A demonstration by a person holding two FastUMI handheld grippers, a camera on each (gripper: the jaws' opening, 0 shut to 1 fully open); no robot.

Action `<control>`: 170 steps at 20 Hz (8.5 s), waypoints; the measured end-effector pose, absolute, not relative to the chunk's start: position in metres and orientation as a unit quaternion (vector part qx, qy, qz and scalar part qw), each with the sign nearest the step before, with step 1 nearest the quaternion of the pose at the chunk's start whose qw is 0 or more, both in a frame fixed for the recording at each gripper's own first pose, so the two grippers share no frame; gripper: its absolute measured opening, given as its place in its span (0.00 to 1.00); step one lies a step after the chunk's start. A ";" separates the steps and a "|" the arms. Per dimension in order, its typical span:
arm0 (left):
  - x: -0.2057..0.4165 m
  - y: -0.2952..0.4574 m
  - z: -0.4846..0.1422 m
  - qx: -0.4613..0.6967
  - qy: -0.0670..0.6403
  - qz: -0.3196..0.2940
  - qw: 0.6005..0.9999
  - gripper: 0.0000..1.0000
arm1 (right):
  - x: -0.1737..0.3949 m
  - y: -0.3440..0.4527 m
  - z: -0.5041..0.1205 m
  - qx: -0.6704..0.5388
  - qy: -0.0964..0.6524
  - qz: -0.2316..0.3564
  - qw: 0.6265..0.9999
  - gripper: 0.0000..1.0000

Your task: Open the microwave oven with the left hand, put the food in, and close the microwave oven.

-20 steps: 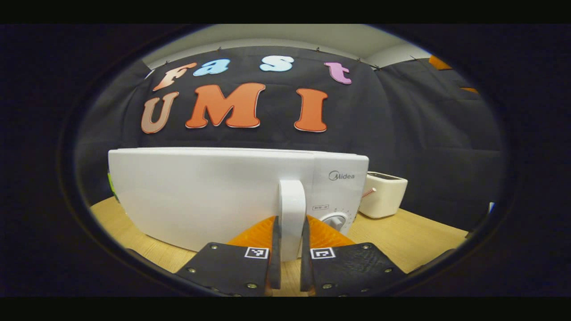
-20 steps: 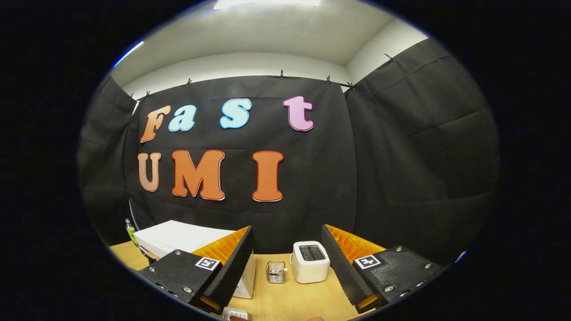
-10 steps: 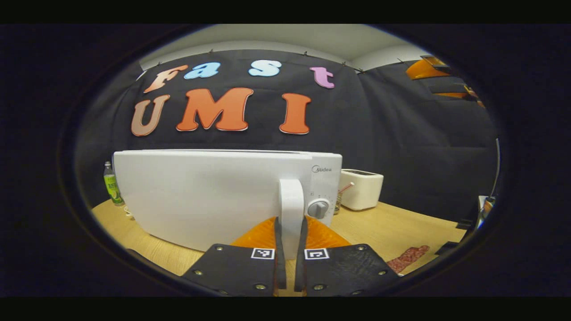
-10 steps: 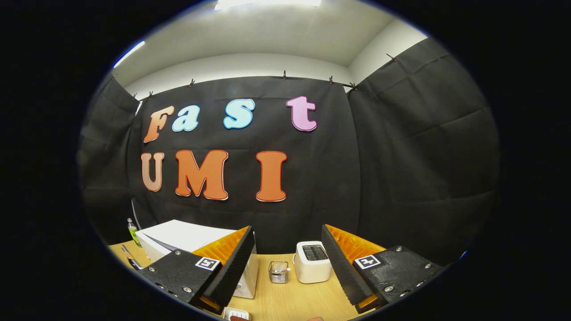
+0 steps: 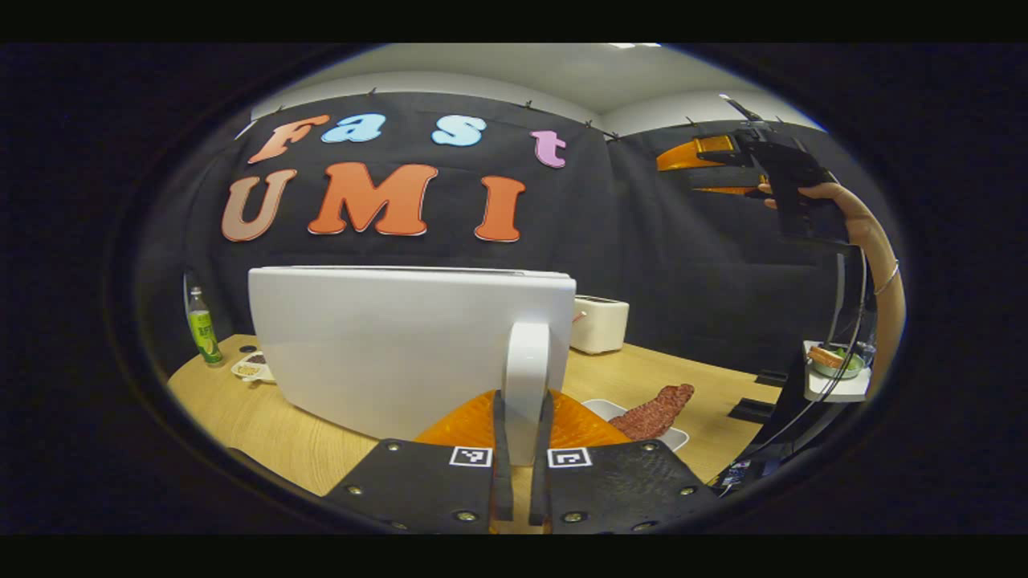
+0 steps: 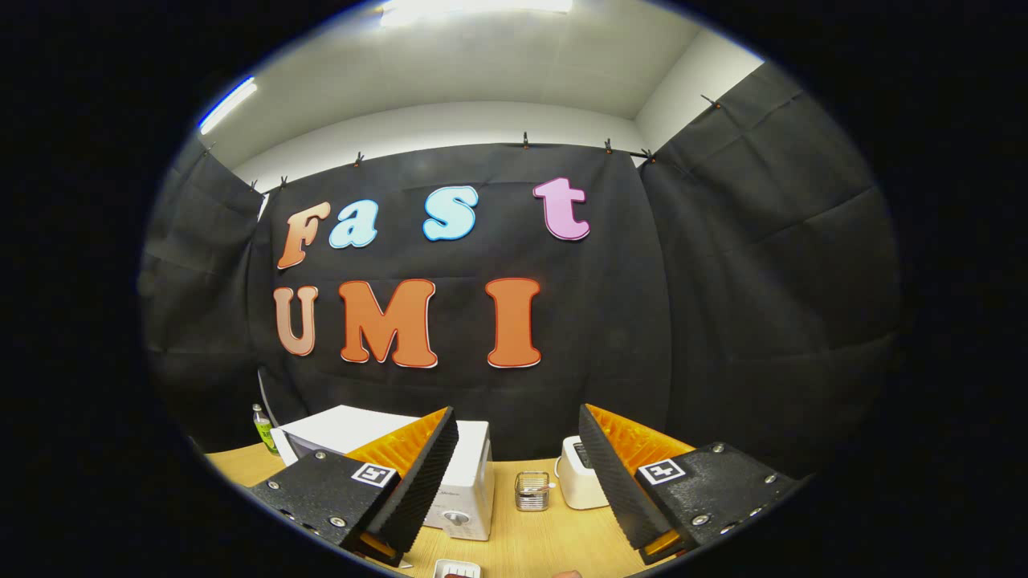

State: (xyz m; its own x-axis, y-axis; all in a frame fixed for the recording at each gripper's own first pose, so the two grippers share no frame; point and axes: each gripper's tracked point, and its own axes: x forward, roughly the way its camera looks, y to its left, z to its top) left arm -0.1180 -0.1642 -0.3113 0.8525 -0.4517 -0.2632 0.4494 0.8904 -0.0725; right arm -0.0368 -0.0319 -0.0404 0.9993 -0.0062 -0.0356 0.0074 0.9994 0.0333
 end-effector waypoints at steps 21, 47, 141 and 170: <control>-0.244 0.092 -0.279 -0.007 0.155 -0.008 0.988 0.42 | -0.052 0.078 -0.077 0.004 0.054 0.092 0.994 0.94; -0.172 0.222 -0.219 0.013 0.097 0.130 0.987 0.86 | -0.113 -0.016 -0.341 0.316 0.223 -0.088 0.918 0.95; -0.153 0.138 -0.279 -0.025 0.132 -0.029 0.990 0.43 | -0.027 0.046 -0.114 0.031 0.073 -0.014 0.997 0.94; 0.039 -0.176 -0.322 -0.044 0.175 -0.154 0.971 0.01 | -0.068 -0.056 -0.091 0.030 0.058 -0.053 0.996 0.94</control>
State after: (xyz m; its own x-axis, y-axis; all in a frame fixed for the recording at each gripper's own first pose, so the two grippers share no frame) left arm 0.0387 -0.1757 -0.3223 0.8910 -0.3154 -0.3265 0.2847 0.9484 -0.1393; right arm -0.0680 -0.0563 -0.0912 0.9877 -0.1012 -0.1189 0.1082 0.9927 0.0538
